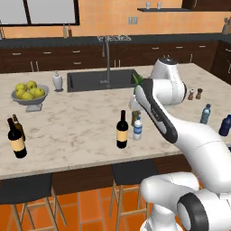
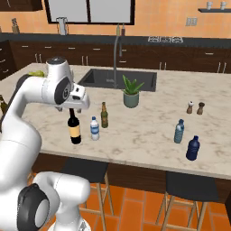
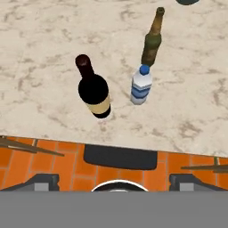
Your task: Move the plastic bottles in the middle to the plastics group, and the glass bottles in the middle to the glass group.
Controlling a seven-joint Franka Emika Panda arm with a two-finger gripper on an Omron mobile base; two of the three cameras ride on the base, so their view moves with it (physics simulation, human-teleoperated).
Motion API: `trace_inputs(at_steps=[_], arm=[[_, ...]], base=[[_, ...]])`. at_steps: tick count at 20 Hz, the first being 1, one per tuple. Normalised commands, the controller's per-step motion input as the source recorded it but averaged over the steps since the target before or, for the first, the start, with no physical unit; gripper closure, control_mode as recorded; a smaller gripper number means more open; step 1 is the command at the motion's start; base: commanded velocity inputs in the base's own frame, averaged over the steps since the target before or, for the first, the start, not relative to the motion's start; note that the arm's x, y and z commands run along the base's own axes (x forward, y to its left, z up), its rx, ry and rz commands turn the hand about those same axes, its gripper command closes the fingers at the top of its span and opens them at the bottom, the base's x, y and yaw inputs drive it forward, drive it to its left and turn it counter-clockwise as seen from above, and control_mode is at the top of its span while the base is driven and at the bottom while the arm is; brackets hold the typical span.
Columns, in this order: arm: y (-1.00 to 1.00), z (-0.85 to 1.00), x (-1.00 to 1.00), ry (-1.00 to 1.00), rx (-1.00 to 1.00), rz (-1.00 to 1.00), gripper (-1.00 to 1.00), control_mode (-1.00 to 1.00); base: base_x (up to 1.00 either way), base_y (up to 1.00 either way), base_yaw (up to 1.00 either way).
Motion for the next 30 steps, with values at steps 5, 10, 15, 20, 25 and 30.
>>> trace_inputs(at_steps=[5, 10, 15, 20, 25, 30], arm=[[0.5, -0.05, 0.43, -0.27, 0.0, 0.0, -1.0, -1.0], [0.11, -0.33, 0.25, -0.1, 0.0, 0.0, -1.0, -1.0], [0.0, -0.3, 0.18, 0.01, 0.0, 0.0, -1.0, -1.0], [0.11, -0.44, 0.19, 0.0, 0.0, 0.0, -1.0, -1.0], [0.12, -0.26, 0.27, -0.03, 0.0, 0.0, -1.0, -1.0], [0.11, -0.21, 0.19, -0.05, 0.0, 0.0, -1.0, -1.0]], base=[[0.0, 0.0, 0.0], [0.0, 0.0, 0.0], [0.0, 0.0, 0.0], [0.0, 0.0, 0.0], [0.0, 0.0, 0.0], [0.0, 0.0, 0.0]])
